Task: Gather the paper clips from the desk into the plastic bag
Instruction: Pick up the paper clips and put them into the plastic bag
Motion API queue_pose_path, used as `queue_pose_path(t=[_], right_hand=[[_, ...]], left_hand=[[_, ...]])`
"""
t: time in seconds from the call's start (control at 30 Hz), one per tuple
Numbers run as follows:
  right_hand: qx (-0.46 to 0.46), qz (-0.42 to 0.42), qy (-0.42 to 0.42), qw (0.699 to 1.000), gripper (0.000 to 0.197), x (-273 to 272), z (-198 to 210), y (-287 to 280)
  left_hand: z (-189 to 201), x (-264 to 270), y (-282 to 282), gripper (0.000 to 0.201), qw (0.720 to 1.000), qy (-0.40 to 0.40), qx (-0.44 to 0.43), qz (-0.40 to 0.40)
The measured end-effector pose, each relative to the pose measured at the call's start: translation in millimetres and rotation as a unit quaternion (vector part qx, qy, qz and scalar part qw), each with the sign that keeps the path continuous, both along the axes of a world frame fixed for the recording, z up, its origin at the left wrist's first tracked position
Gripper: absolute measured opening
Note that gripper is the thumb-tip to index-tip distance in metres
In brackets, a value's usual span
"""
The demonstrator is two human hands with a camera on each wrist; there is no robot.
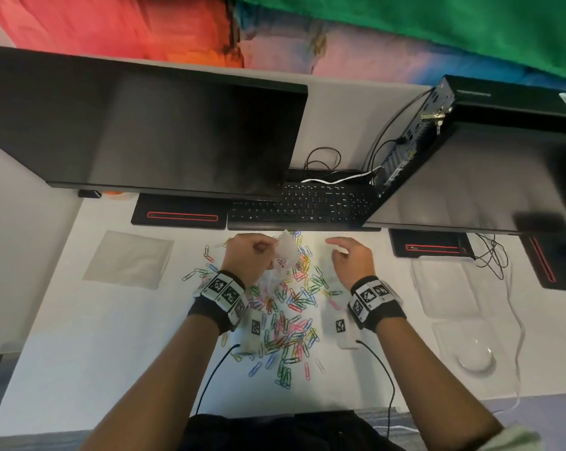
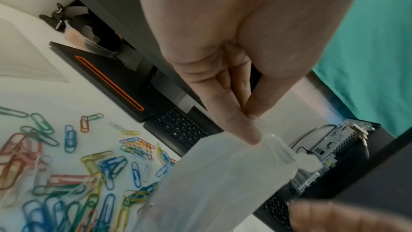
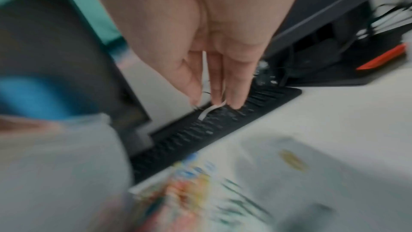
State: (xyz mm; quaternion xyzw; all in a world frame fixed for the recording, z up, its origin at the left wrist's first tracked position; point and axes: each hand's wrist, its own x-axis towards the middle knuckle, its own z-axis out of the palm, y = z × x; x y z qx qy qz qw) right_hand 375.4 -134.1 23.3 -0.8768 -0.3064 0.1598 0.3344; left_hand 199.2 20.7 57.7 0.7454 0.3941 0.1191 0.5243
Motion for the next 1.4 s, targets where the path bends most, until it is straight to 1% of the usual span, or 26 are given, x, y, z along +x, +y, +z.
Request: queue_pose_path(t=[0.03,0.1,0.13,0.17,0.3,0.4,0.47,0.53,0.57,0.63,0.7,0.8,0.9,0.93,0.97,1.0,1.03,1.07,1.1,1.13,1.17,1.23,1.27,1.3,1.33,1.4], right_hand=[[-0.075,-0.009,0.014,0.997,0.035,7,-16,-9],[-0.210,-0.011,0.055,0.976,0.051,15,-46,-23],[-0.249,0.001,0.055,0.967,0.055,14,-57,-26],[-0.266,0.019,0.045,0.963,0.057,11,-65,-26],[-0.236,0.122,0.033,0.963,0.057,-21,-67,-10],[-0.251,0.202,0.005,0.947,0.058,-37,-67,-8],[-0.284,0.249,-0.034,0.925,0.063,-43,-74,-15],[-0.314,0.308,-0.102,0.892,0.068,-50,-80,-24],[-0.324,0.333,-0.124,0.877,0.066,-54,-85,-27],[-0.328,0.357,-0.144,0.863,0.061,-60,-91,-31],[-0.320,0.382,-0.176,0.849,0.063,-66,-87,-30],[-0.296,0.378,-0.221,0.849,0.046,-69,-79,-27],[-0.291,0.367,-0.225,0.854,0.032,-66,-76,-24],[-0.283,0.355,-0.209,0.866,0.029,-65,-75,-22],[-0.264,0.325,-0.179,0.890,0.025,-63,-71,-20],[-0.233,0.267,-0.129,0.926,0.022,-60,-68,-18],[-0.190,0.187,-0.061,0.962,0.018,-56,-64,-17],[-0.149,0.105,0.020,0.983,0.013,-50,-58,-16],[-0.110,0.031,0.109,0.987,0.011,-45,-52,-16],[-0.081,-0.028,0.200,0.976,0.014,-40,-45,-17],[-0.050,-0.064,0.287,0.954,0.019,-37,-37,-16],[0.055,-0.091,0.414,0.904,0.029,-33,-17,-12],[0.119,-0.097,0.454,0.878,0.031,-32,-5,-9],[0.166,-0.094,0.476,0.858,0.030,-31,6,-4],[0.188,-0.083,0.483,0.851,0.028,-32,15,-1],[0.190,-0.044,0.475,0.858,0.023,-37,28,8]], left_hand=[[2,-2,2,0.013,1.000,0.000,0.004,0.005],[4,-6,6,0.011,1.000,0.001,0.010,0.016],[5,-8,7,0.011,1.000,0.001,0.011,0.020],[5,-8,9,0.011,1.000,0.000,0.010,0.023],[2,-9,7,0.011,1.000,-0.002,0.012,0.024],[1,-8,3,0.011,1.000,-0.005,0.009,0.014],[-1,-9,2,0.012,1.000,-0.008,-0.002,0.013],[-4,-9,0,0.013,1.000,-0.008,-0.011,0.013],[-6,-9,0,0.013,1.000,-0.008,-0.016,0.010],[-9,-8,-3,0.013,1.000,-0.007,-0.020,0.000],[-10,-7,-5,0.013,1.000,-0.009,-0.020,-0.007],[-10,-6,-6,0.013,1.000,-0.014,-0.026,-0.003],[-11,-7,-6,0.012,0.999,-0.021,-0.035,0.001],[-10,-7,-6,0.012,0.999,-0.023,-0.040,0.000],[-10,-8,-5,0.012,0.999,-0.025,-0.043,-0.001],[-10,-8,-5,0.012,0.999,-0.027,-0.046,-0.003],[-10,-8,-5,0.011,0.999,-0.027,-0.047,-0.002],[-11,-9,-5,0.011,0.998,-0.028,-0.048,-0.002],[-11,-9,-5,0.011,0.999,-0.027,-0.047,-0.002],[-12,-10,-5,0.012,0.999,-0.027,-0.047,-0.003],[-12,-10,-5,0.012,0.998,-0.028,-0.048,-0.005],[-13,-9,-5,0.012,0.998,-0.031,-0.050,-0.005],[-13,-8,-6,0.011,0.998,-0.032,-0.048,-0.007],[-13,-7,-6,0.011,0.999,-0.031,-0.043,-0.010],[-14,-6,-6,0.011,0.999,-0.031,-0.038,-0.014],[-13,-5,-8,0.012,0.998,-0.032,-0.041,-0.020]])
